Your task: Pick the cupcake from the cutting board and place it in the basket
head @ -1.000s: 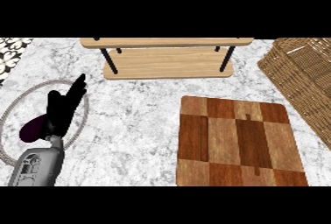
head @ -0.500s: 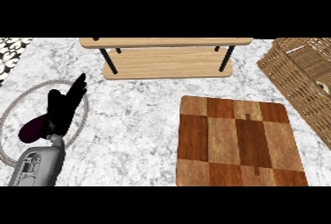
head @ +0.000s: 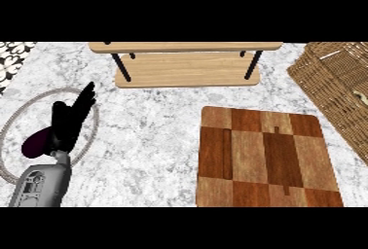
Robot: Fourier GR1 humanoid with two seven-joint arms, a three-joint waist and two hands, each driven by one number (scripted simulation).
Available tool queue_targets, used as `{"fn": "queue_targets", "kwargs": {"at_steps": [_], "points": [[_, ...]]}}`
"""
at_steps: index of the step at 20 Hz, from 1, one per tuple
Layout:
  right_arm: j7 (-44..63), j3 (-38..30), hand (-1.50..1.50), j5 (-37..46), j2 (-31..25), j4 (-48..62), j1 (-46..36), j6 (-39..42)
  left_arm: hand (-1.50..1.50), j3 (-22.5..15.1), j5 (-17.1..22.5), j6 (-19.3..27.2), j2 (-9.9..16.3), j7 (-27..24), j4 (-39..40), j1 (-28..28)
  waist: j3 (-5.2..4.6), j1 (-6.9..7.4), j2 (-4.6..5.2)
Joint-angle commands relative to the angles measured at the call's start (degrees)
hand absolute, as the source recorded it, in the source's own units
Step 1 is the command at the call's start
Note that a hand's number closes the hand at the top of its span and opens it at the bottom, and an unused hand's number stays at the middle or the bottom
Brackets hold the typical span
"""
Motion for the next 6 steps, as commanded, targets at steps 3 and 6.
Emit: {"fn": "queue_targets", "kwargs": {"at_steps": [3, 6], "points": [[-1.42, -5.09, -1.5, -3.77, -10.04, 5.2, 4.96, 6.2, 0.0, -0.34, -0.78, 1.81, -1.29, -0.15, -0.77, 0.53, 0.31, -0.29, 0.34], [-5.1, -6.27, -1.5, -4.72, -11.35, 6.57, 9.25, 7.62, 0.0, 0.04, 0.05, 0.17, 0.05, 0.77, -1.91, 0.67, 0.38, -0.1, 0.26]]}}
